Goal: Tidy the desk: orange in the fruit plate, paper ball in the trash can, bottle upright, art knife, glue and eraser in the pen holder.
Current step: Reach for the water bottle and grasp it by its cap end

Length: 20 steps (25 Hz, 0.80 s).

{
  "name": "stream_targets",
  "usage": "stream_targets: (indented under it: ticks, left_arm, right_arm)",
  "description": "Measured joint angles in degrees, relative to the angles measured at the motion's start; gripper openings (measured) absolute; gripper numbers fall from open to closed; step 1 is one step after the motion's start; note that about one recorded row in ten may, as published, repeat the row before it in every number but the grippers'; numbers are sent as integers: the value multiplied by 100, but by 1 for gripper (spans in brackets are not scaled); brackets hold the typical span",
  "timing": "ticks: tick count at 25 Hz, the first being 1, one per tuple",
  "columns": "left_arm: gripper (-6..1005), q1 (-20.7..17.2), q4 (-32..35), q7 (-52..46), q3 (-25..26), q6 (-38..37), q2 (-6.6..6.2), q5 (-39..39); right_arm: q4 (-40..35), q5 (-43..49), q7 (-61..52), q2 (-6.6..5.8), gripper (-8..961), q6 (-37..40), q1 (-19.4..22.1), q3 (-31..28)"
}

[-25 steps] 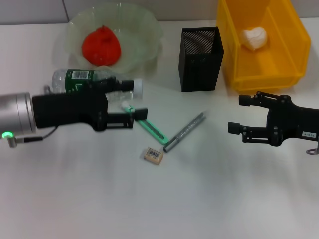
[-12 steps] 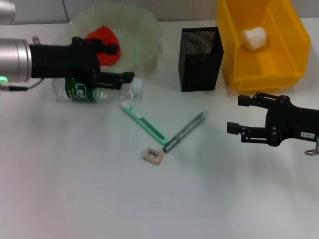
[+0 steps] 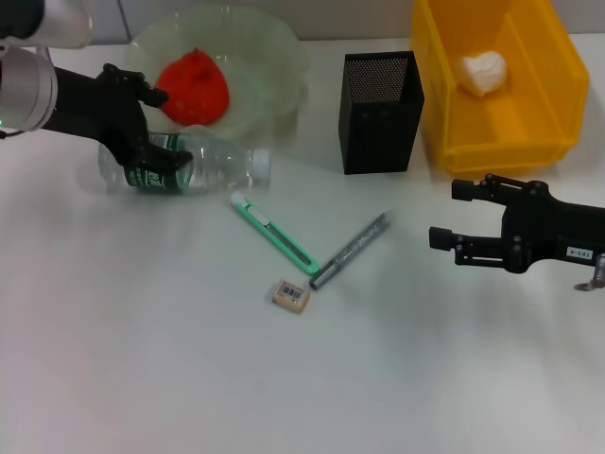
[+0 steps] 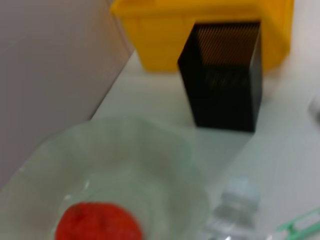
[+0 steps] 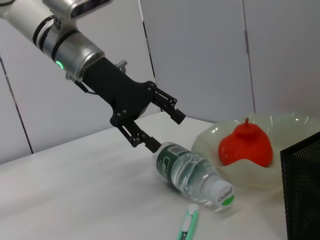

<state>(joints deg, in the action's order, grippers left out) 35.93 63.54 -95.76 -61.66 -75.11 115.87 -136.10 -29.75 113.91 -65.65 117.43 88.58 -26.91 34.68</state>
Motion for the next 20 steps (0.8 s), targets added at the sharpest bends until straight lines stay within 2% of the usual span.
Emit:
stream_targets:
  ticks: [8, 20]
  left_arm:
    - [860, 236, -167, -4, -35, 624, 221, -1198]
    - [860, 407, -695, -20, -222, 891, 238, -1611]
  right_arm:
    - [5, -29, -86, -1, 828, -41, -16, -2]
    - [5, -45, -96, -1, 827, -87, -26, -6]
